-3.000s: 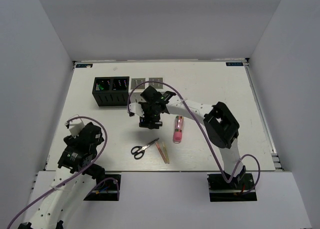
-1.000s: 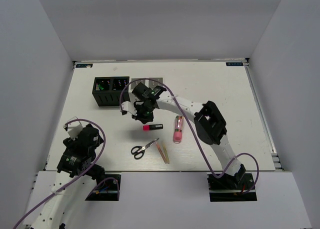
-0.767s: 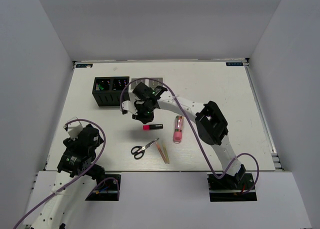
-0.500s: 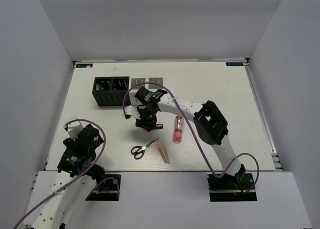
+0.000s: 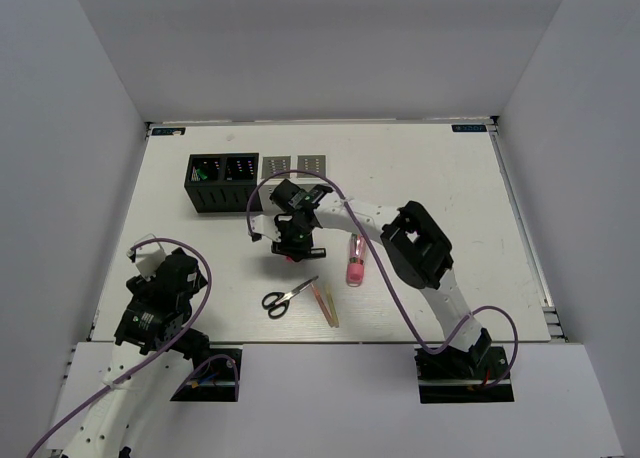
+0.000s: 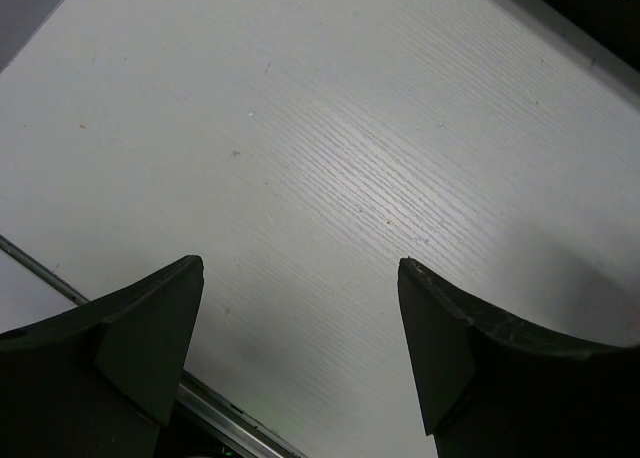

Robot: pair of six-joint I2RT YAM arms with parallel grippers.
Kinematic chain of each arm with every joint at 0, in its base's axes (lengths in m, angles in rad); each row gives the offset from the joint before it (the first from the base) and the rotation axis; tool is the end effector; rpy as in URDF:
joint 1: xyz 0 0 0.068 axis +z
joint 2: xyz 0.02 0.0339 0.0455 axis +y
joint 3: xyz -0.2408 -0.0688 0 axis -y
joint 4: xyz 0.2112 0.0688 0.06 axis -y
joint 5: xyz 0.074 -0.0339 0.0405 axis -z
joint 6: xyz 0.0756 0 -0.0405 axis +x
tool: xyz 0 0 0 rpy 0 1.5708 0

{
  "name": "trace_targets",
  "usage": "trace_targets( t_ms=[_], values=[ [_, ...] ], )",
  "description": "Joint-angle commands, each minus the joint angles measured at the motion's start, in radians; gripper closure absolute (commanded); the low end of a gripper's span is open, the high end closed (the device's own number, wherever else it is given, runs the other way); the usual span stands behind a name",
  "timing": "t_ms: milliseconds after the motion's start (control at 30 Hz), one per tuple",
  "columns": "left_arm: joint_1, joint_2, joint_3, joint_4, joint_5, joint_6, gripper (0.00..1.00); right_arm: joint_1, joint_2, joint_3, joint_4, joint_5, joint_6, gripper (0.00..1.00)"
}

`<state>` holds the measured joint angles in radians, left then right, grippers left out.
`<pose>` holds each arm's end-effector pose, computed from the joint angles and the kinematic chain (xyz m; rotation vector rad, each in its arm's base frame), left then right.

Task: Sort the stationery into containers
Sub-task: Pick up the pen from the center of the board.

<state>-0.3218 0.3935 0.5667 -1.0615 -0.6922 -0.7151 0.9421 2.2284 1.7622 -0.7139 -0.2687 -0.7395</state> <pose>0.0899 0.0209 0.1987 -0.7093 2.1120 0.3033 0.2418 0.3667 0.1269 -2.0982 1.7790 0.4248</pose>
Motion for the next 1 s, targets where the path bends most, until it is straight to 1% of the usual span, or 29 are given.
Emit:
trace_targets(
  t_ms=[0,33,133,167,267,300,400,567,733,967],
  values=[
    [0.006,-0.004,-0.001,0.015,-0.007,0.002,0.11,0.004,0.025,-0.039,0.002,-0.004,0.006,0.58],
    [0.006,-0.005,-0.002,0.014,-0.009,0.002,0.11,0.004,0.027,-0.05,0.002,-0.001,0.003,0.62],
    [0.007,-0.008,-0.001,0.012,-0.007,-0.001,0.11,0.004,0.027,-0.082,0.019,0.014,0.0,0.69],
    [0.007,-0.008,-0.002,0.014,-0.007,-0.001,0.11,0.004,0.025,-0.11,0.024,0.023,0.0,0.76],
    [0.007,-0.008,-0.002,0.015,-0.006,0.0,0.1,0.006,0.016,-0.153,0.039,0.029,0.002,0.85],
    [0.007,-0.012,-0.001,0.017,-0.004,0.0,0.1,0.007,0.005,-0.159,0.042,0.031,0.005,0.92],
    [0.006,-0.012,-0.001,0.015,-0.003,0.0,0.1,0.007,-0.013,-0.176,0.044,0.023,0.015,1.0],
    [0.009,-0.01,-0.001,0.017,-0.001,0.003,0.1,0.006,-0.065,-0.167,0.022,-0.023,0.037,1.0],
    [0.009,-0.012,-0.002,0.02,0.005,0.003,0.1,0.003,-0.119,-0.106,-0.013,-0.07,0.068,1.0],
    [0.007,-0.013,-0.004,0.02,0.008,0.005,0.1,-0.002,-0.136,-0.064,-0.024,-0.084,0.08,1.0]
  ],
)
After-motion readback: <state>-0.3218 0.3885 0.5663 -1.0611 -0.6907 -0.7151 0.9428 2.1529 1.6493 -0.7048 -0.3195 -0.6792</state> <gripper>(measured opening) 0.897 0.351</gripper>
